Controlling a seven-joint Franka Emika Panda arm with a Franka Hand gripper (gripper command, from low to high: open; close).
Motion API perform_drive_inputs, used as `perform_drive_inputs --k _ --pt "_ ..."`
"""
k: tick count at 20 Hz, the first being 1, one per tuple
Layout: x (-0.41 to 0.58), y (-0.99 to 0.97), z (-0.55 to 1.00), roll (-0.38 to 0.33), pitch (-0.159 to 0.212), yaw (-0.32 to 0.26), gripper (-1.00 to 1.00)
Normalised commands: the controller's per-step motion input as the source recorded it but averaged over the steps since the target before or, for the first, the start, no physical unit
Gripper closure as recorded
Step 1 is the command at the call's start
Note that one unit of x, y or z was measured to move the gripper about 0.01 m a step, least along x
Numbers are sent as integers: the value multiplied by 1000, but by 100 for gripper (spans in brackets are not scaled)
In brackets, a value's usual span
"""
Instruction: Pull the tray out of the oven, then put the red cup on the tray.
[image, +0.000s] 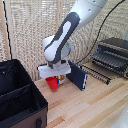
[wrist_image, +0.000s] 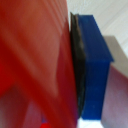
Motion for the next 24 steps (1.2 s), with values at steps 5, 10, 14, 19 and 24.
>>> perform_drive_inputs --k 5,10,14,19,24 --pt "281 83 598 -119 -15 -248 100" --pt "303 6 787 -128 4 -253 100" --pt "336 -137 946 -66 49 -250 100" --pt "301 -510 991 -1 66 -179 100" --pt "82 -770 874 59 3 -97 100"
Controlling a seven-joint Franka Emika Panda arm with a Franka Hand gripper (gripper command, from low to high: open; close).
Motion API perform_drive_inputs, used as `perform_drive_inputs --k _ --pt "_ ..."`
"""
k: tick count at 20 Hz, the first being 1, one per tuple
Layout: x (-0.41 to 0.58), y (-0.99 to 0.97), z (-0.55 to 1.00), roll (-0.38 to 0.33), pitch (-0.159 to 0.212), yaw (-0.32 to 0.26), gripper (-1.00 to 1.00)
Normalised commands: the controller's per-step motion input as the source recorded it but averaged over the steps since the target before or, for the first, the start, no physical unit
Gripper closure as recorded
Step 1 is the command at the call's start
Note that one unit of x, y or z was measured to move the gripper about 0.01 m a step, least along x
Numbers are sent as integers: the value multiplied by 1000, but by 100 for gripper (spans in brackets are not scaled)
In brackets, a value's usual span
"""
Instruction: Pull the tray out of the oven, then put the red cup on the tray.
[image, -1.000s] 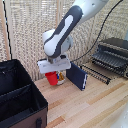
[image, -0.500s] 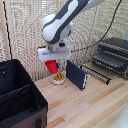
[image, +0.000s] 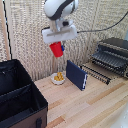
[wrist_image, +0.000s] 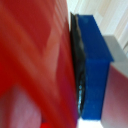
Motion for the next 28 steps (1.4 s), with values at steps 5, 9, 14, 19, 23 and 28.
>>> perform_drive_inputs --k 5,9,14,19,23,28 --pt "60 -841 599 48 -49 -87 100" --pt "29 -858 288 44 -142 -77 100" --pt "0 -851 103 21 -172 -87 100" --pt "-68 -815 -15 13 -124 -119 100" --pt "-145 -805 -129 6 -82 -136 100" --pt "-154 -787 -172 7 -86 -142 100"
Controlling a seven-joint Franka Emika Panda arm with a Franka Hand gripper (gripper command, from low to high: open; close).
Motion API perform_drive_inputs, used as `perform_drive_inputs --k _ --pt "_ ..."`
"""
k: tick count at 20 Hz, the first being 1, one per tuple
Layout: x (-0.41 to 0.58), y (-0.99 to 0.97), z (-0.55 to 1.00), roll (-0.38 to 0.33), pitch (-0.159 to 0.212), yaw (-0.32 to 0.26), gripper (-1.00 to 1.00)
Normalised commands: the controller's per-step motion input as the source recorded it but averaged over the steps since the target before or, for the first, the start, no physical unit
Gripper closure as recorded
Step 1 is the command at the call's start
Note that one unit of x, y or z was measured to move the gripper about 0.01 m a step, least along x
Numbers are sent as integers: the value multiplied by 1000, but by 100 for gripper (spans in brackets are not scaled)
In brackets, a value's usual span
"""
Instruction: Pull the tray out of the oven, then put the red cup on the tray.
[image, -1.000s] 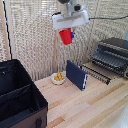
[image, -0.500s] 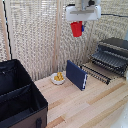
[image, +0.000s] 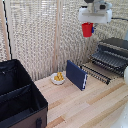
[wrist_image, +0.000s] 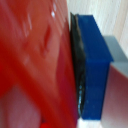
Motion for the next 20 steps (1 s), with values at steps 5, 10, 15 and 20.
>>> perform_drive_inputs --k 5,10,15,20 --pt "-194 -730 -208 0 -76 -169 100" --pt "-145 -716 -438 64 -25 -152 100" --pt "-28 -699 -602 128 0 -109 100" --pt "-6 -593 -407 107 0 -103 100"
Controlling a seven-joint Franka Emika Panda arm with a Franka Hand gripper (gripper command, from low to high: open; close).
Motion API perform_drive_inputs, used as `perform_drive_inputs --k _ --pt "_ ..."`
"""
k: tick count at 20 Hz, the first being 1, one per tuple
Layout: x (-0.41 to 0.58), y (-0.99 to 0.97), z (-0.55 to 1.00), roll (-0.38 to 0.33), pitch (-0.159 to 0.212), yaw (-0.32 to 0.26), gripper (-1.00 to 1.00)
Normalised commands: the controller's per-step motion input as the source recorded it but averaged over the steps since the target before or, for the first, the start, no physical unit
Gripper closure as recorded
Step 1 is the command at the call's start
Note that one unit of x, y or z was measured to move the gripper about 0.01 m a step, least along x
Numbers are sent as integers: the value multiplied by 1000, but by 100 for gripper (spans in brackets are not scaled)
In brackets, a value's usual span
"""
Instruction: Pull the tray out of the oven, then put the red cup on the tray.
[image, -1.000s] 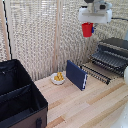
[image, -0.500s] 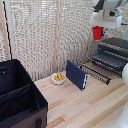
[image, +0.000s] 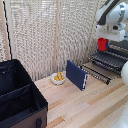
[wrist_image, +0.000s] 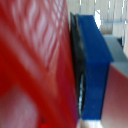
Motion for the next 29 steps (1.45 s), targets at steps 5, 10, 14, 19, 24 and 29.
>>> perform_drive_inputs --k 5,10,14,19,24,29 --pt "1 -630 -197 118 -2 -96 100" --pt "-3 -446 -91 85 1 -30 100" --pt "-57 -111 15 19 0 -7 -100" --pt "42 -23 266 1 30 -12 -100" --pt "194 0 605 0 47 -29 -100" --pt "388 -21 841 0 109 -87 -100"
